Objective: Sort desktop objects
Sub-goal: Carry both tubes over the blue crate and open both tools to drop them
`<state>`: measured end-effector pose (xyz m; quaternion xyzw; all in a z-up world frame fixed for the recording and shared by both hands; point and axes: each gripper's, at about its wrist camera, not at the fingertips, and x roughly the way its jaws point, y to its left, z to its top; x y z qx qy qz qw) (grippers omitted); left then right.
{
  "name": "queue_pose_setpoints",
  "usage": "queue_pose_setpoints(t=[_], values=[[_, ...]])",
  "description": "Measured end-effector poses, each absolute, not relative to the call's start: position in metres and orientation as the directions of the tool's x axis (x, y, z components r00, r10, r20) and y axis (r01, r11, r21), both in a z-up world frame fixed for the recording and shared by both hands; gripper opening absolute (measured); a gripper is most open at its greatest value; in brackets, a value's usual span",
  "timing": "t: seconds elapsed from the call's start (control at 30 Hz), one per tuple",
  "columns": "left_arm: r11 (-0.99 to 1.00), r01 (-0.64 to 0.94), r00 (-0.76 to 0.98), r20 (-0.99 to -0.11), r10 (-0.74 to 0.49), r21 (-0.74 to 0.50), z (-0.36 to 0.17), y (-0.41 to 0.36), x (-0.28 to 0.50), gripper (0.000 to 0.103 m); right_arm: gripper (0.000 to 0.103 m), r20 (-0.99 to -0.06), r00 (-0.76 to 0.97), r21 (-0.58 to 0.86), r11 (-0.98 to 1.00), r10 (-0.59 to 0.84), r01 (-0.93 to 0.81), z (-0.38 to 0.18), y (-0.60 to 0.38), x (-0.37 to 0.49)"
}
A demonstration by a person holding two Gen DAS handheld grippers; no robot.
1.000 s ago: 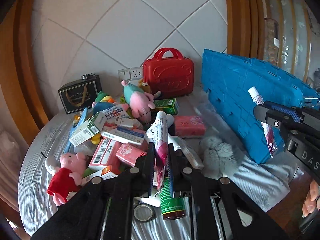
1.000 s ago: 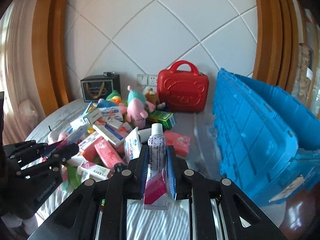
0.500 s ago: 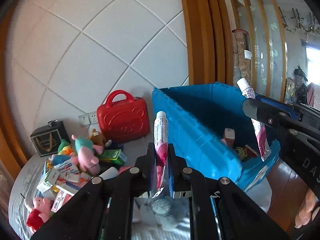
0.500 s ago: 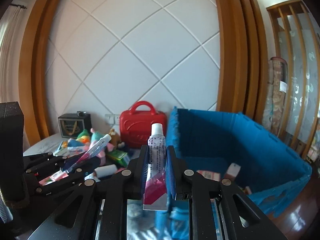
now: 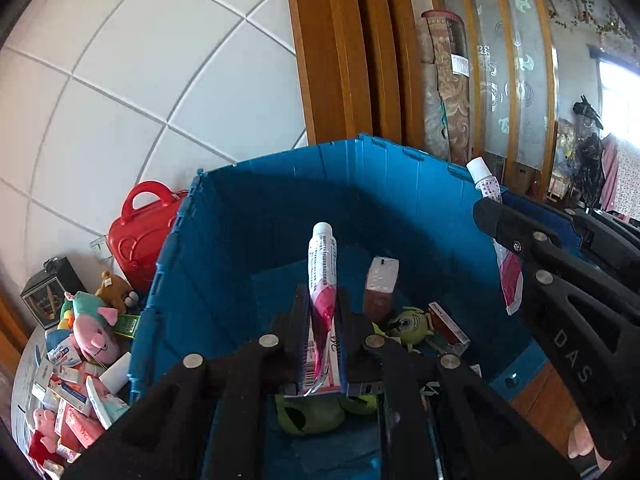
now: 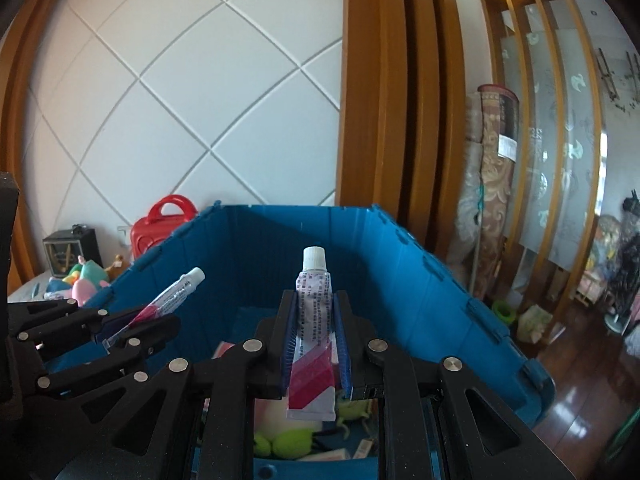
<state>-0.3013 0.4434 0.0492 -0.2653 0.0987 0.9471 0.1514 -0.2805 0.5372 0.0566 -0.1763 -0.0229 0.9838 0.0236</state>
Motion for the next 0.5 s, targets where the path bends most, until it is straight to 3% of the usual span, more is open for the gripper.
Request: queue_pose_setpoints(t=[0.5], values=[[-0.949,-0.294,-0.811,-0.555,0.186,0.112,0.041,0.471,-0.321,0.012,0.018,-0.445,-0.891,-0.045,-0.996,0.086,-0.074,0.029,0.588,-0.319]])
